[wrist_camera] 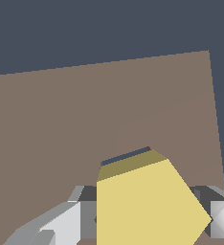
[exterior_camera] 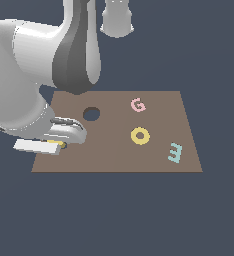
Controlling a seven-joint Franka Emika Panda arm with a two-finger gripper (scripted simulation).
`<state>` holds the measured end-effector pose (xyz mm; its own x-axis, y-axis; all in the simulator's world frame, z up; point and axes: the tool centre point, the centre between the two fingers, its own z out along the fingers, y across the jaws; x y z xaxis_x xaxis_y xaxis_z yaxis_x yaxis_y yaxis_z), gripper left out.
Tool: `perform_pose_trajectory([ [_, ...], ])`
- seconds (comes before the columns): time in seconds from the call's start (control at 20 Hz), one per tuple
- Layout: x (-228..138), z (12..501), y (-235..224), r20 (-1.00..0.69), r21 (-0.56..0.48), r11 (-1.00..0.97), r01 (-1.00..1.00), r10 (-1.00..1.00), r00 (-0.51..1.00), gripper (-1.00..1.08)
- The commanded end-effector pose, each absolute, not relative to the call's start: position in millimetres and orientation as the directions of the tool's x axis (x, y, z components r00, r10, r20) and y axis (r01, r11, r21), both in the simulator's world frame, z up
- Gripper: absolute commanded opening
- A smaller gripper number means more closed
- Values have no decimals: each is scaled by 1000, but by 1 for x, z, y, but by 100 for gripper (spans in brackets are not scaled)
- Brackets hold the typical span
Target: Insert a designated object into the corresponding slot on a board.
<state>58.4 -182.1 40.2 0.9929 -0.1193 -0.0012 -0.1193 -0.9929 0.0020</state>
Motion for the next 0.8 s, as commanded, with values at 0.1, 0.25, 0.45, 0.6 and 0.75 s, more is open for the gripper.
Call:
perform_pose_trajectory([
  [0.1,58,35,-182,-1,1,-993,-121,-121,993,-100],
  [0.25,58,31,-181,-1,1,-992,-122,-122,992,-100],
  [0.45,58,31,-181,-1,1,-992,-122,-122,992,100],
  [0.6,58,31,-181,-1,1,-992,-122,-122,992,100],
  [0.75,58,31,-181,-1,1,-992,-122,-122,992,100],
])
